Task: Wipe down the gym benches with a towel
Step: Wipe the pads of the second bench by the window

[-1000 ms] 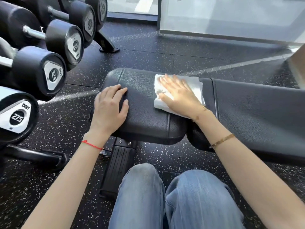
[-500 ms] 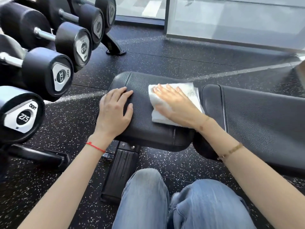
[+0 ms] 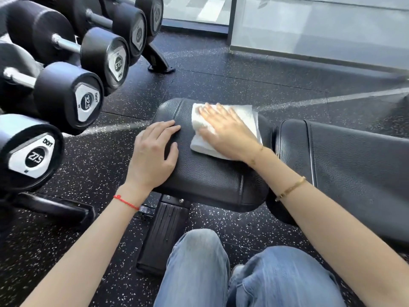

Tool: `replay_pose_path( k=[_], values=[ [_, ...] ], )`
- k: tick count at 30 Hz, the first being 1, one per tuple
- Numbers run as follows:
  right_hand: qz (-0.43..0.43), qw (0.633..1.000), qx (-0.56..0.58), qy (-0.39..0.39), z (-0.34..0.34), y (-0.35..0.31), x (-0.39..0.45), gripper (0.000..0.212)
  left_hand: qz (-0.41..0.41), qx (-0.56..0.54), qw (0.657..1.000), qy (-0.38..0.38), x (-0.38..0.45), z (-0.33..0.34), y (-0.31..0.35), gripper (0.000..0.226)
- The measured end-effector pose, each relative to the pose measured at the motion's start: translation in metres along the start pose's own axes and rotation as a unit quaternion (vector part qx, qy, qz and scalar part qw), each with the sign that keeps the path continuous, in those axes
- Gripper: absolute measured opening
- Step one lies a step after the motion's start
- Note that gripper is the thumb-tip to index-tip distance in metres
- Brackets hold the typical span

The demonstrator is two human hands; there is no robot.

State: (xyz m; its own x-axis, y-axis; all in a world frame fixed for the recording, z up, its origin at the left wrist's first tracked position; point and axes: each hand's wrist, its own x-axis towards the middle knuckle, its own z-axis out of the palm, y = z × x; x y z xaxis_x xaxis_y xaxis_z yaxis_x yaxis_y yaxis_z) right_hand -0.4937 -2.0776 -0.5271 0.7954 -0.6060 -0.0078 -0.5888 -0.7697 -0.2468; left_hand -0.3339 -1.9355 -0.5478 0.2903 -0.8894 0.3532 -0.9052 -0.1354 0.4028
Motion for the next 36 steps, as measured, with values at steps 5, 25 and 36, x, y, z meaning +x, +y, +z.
replay_pose_path(
  k=[5, 25, 36],
  values=[
    [-0.077, 0.996, 0.037, 0.024, 0.006, 0.013, -0.060, 0.062, -0.004, -0.022, 1.000, 0.015, -0.001, 0.002, -0.003, 0.041],
    [0.006, 1.000, -0.004, -0.006, -0.001, 0.014, 0.004, 0.057, -0.043, 0.007, 0.998, 0.040, -0.007, -0.002, -0.008, 0.037],
    [-0.131, 0.991, 0.022, -0.019, 0.008, -0.015, 0.031, 0.057, -0.066, -0.064, 0.992, 0.089, -0.009, 0.003, -0.014, 0.037]
  ],
)
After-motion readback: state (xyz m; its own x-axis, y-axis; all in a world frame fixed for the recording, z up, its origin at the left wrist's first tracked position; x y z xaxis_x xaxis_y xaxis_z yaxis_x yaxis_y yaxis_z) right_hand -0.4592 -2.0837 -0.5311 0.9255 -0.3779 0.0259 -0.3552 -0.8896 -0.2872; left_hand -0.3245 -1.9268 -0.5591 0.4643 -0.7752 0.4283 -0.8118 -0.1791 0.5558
